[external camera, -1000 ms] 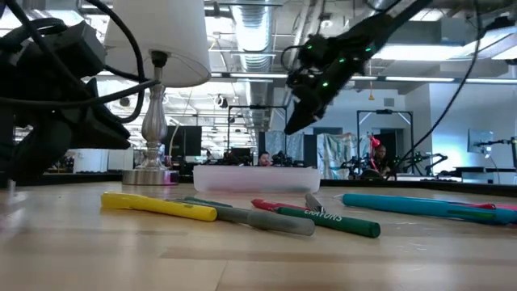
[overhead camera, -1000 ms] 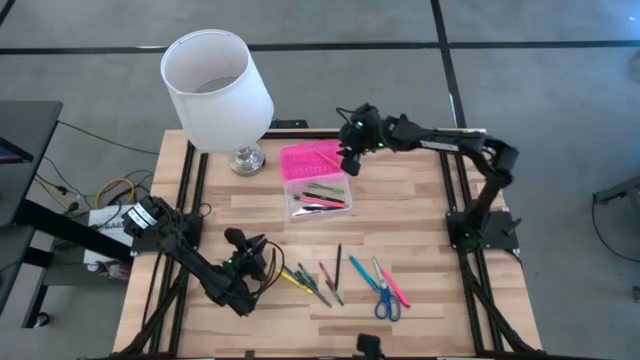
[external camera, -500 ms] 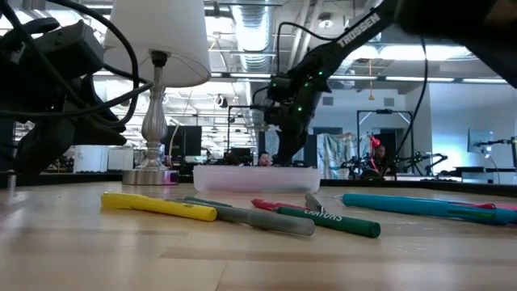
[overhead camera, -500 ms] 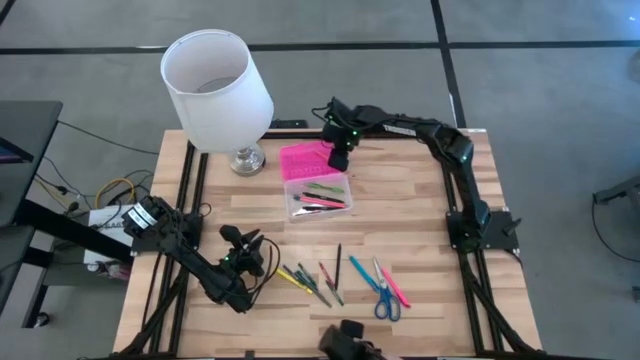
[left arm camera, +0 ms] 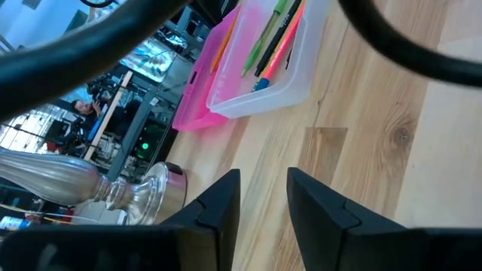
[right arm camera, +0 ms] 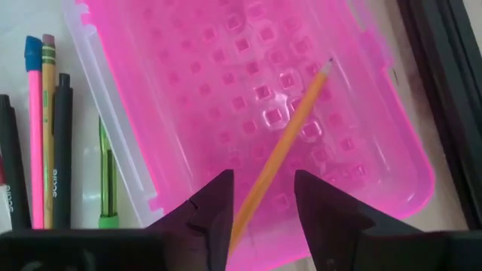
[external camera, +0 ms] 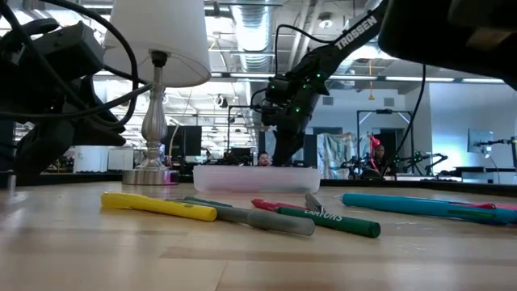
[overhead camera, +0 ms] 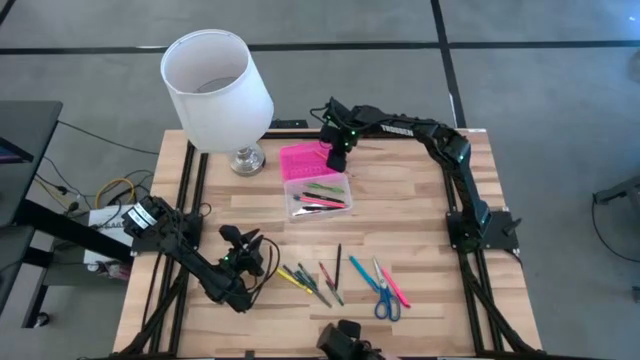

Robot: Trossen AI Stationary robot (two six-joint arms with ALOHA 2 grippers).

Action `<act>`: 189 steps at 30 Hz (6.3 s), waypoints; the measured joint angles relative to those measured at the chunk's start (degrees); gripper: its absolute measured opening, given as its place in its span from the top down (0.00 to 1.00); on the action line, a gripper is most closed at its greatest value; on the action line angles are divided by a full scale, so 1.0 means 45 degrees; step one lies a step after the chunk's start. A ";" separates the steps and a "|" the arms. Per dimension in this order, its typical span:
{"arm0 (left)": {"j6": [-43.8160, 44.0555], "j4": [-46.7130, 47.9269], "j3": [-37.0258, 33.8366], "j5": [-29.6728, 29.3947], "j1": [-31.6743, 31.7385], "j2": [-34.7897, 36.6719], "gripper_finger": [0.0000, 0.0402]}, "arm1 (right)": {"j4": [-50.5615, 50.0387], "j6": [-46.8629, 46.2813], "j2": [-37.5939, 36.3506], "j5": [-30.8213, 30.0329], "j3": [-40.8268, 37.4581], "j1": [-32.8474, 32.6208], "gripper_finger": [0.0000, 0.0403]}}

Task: Pick & place school supplies into a supply box
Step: Put the orange pencil into the pink supply box, then put the yellow pen into the pink supply box

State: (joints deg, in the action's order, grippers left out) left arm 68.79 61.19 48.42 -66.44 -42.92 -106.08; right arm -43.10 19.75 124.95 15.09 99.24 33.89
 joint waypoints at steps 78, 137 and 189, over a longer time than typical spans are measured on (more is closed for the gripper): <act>0.0189 0.0418 0.0000 0.0336 -0.0005 -0.0005 0.74 | -0.1493 -0.0378 0.0564 -0.3757 0.0840 -0.1331 0.95; 0.0587 0.0495 0.0002 0.1035 -0.0398 -0.0005 0.74 | -0.2230 -0.1449 -0.0377 -0.3349 0.0816 -0.4663 0.68; -1.3905 -0.4145 0.4148 0.9413 0.3365 -0.0005 0.74 | 0.5040 -0.3622 -1.3723 -0.9490 -1.0337 -1.4237 0.71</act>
State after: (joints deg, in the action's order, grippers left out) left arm 6.22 42.53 67.09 -24.08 -27.77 -106.10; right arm -20.42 3.45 63.19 -27.61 52.73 -30.18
